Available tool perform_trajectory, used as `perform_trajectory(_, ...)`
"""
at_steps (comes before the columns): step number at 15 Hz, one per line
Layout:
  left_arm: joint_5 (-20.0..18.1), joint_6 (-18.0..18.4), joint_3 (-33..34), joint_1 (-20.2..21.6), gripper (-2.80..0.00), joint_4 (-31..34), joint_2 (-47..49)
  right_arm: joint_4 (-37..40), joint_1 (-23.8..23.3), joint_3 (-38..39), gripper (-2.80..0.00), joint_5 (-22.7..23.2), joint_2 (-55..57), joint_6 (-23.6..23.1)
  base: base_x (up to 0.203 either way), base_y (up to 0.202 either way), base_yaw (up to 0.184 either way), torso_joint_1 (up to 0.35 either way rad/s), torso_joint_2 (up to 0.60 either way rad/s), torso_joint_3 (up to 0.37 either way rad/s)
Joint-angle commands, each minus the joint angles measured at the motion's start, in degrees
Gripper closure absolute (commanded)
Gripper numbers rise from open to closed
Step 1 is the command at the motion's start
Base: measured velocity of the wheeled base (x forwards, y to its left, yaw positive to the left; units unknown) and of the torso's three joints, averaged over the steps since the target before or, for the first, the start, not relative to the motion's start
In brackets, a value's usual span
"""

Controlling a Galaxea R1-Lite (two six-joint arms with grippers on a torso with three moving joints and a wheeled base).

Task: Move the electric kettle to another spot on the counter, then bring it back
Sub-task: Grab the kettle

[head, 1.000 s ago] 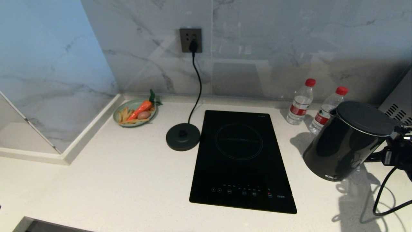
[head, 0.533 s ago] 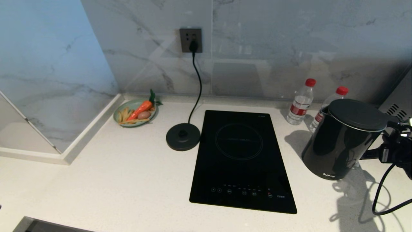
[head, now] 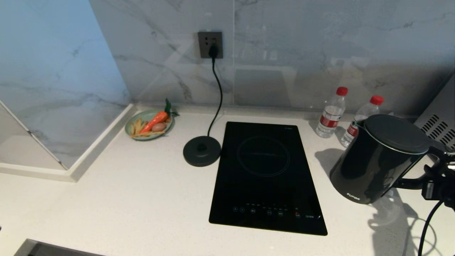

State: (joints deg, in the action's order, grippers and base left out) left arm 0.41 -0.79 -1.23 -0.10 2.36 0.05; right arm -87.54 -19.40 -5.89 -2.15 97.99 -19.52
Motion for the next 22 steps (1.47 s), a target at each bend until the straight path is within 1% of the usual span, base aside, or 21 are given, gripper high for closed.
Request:
perform_trajectory(1, 0.02, 0.00, 0.00, 0.01, 0.00, 0.01, 0.04, -0.12, 1.46, 2.11, 0.00, 0.13, -2.36, -0.17, 0.000, 0.000, 0.000, 0.000, 0.00, 0.000)
perform_trajectory(8, 0.02, 0.00, 0.00, 0.01, 0.00, 0.01, 0.04, -0.12, 1.65, 4.22, 0.00, 0.05, -2.54, -0.17, 0.000, 0.000, 0.000, 0.000, 0.00, 0.000)
perform_trajectory(14, 0.02, 0.00, 0.00, 0.01, 0.00, 0.01, 0.04, -0.12, 0.94, 0.81, 0.00, -0.04, -0.88, 0.46, 0.000, 0.000, 0.000, 0.000, 0.00, 0.000)
perform_trajectory(17, 0.02, 0.00, 0.00, 0.01, 0.00, 0.01, 0.04, -0.12, 0.94, 2.36, 0.00, -0.13, -0.87, 0.53, 0.000, 0.000, 0.000, 0.000, 0.00, 0.000)
perform_trajectory(22, 0.02, 0.00, 0.00, 0.01, 0.00, 0.01, 0.04, -0.12, 0.94, 1.67, 0.00, -0.13, -0.70, 0.36, 0.000, 0.000, 0.000, 0.000, 0.00, 0.000)
